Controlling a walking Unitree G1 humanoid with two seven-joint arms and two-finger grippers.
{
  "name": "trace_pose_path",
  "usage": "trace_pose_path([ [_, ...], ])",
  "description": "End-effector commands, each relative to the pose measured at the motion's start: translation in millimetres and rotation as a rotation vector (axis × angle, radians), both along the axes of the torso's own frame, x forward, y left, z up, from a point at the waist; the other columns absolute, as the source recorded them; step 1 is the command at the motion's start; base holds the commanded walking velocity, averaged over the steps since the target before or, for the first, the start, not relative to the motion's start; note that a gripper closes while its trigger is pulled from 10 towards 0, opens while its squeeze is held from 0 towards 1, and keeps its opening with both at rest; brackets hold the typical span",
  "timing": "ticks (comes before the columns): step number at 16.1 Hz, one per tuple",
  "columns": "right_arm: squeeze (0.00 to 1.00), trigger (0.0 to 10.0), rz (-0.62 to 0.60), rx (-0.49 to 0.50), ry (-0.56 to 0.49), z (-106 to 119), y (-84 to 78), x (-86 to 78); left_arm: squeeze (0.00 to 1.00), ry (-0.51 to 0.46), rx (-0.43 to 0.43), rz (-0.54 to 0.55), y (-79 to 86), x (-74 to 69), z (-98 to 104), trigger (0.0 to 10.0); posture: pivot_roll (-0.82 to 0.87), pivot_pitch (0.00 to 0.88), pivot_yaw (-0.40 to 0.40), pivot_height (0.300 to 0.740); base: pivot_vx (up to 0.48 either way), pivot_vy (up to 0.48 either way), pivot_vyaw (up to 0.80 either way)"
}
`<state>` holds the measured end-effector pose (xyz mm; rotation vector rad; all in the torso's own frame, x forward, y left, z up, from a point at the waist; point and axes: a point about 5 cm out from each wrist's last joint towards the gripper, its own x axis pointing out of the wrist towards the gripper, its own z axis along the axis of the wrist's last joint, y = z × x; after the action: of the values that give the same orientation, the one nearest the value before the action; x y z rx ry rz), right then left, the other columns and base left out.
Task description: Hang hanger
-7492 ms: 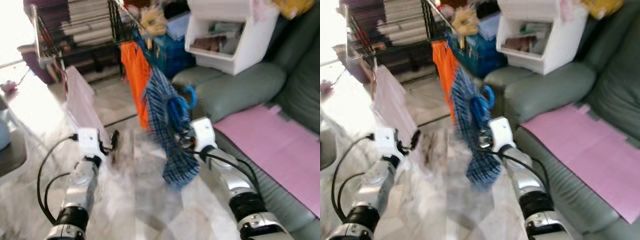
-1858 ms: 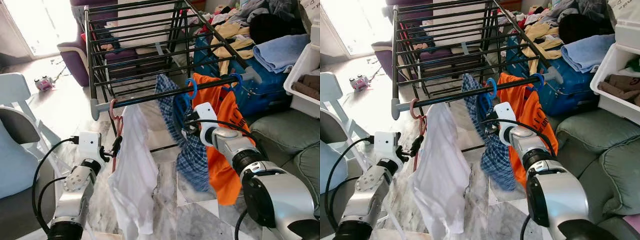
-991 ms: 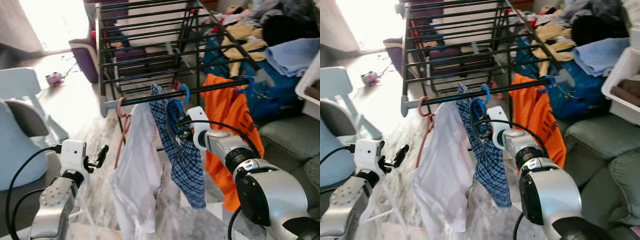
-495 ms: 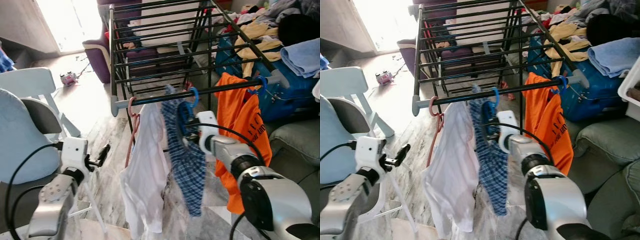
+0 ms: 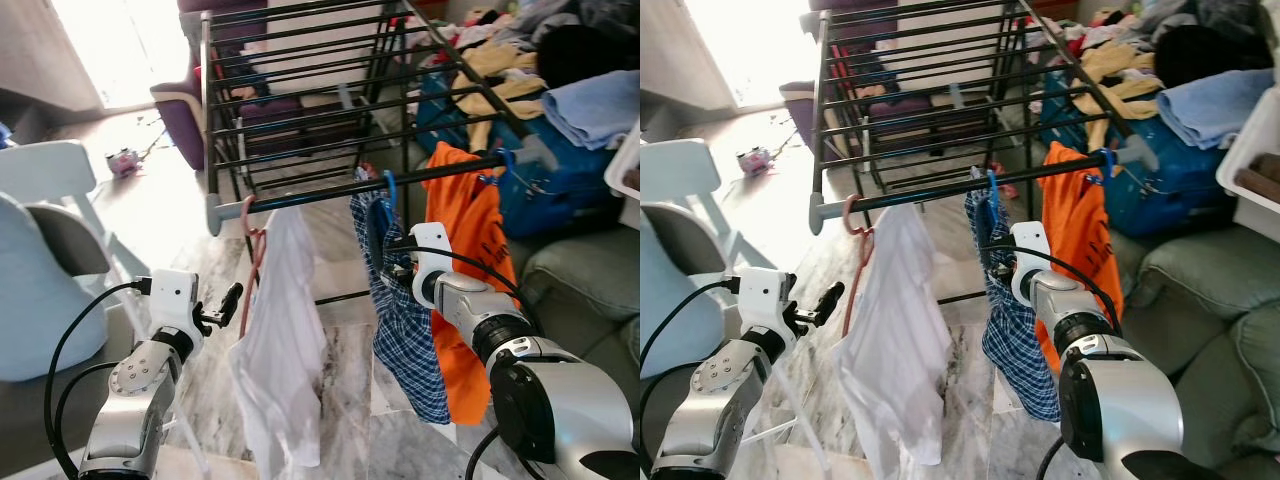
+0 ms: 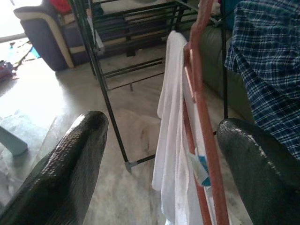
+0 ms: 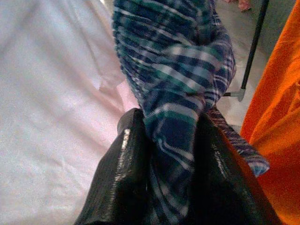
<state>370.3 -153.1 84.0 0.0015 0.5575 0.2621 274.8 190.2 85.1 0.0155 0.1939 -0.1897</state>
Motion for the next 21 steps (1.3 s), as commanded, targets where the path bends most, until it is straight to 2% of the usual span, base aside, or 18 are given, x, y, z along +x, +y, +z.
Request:
trace_pose_path([
  [1,1.00,10.0,0.010,-0.018,-0.043,2,2.5,1.1,0.00,-0.012,0.009,0.008,4.3,2.4,3,10.0,0.08,0.000,0.058,0.740,0.000,0.000,0.00],
  [2,1.00,10.0,0.022,-0.032,-0.099,6,3.6,3.2,0.00,-0.020,0.009,0.013,5.0,3.9,4,10.0,0.07,0.000,0.061,0.740,0.000,0.000,0.00],
  [6,1.00,10.0,0.039,-0.037,-0.182,7,4.8,2.2,0.00,-0.031,0.017,0.022,1.8,3.0,4,10.0,0.04,0.000,0.068,0.740,0.000,0.000,0.00],
  [7,1.00,10.0,0.029,-0.036,-0.241,7,1.3,0.0,0.00,-0.052,0.010,0.034,-1.1,0.1,6,10.0,0.01,0.000,0.072,0.740,0.000,0.000,0.00],
  [11,1.00,10.0,0.003,-0.037,-0.318,4,-6.2,-6.9,0.00,-0.121,-0.065,0.043,-10.6,-4.6,12,10.0,-0.03,0.000,0.084,0.740,0.000,0.000,0.00],
  [13,1.00,10.0,-0.016,-0.039,-0.350,1,-10.8,-13.8,0.00,-0.137,-0.085,0.015,-19.4,-7.5,16,10.0,-0.04,0.000,0.084,0.740,0.000,0.000,0.00],
  [15,1.00,10.0,-0.027,-0.047,-0.393,0,-15.8,-22.6,0.00,-0.142,-0.069,0.025,-20.9,-9.9,16,10.0,-0.06,0.000,0.077,0.740,0.000,0.000,0.00],
  [16,1.00,10.0,-0.045,-0.027,-0.416,-2,-17.8,-32.6,0.00,-0.145,-0.057,0.050,-17.4,-12.2,14,10.0,-0.07,0.000,0.065,0.740,0.000,0.000,0.00],
  [18,1.00,10.0,-0.048,-0.006,-0.449,-1,-15.2,-42.4,0.00,-0.144,-0.051,0.073,-14.8,-12.6,12,10.0,-0.07,0.000,0.058,0.740,0.000,0.000,0.00],
  [21,1.00,10.0,-0.028,0.007,-0.472,3,-8.2,-48.6,0.00,-0.137,-0.056,0.077,-18.0,-8.5,10,10.0,-0.09,0.000,0.057,0.740,0.000,0.000,0.00],
])
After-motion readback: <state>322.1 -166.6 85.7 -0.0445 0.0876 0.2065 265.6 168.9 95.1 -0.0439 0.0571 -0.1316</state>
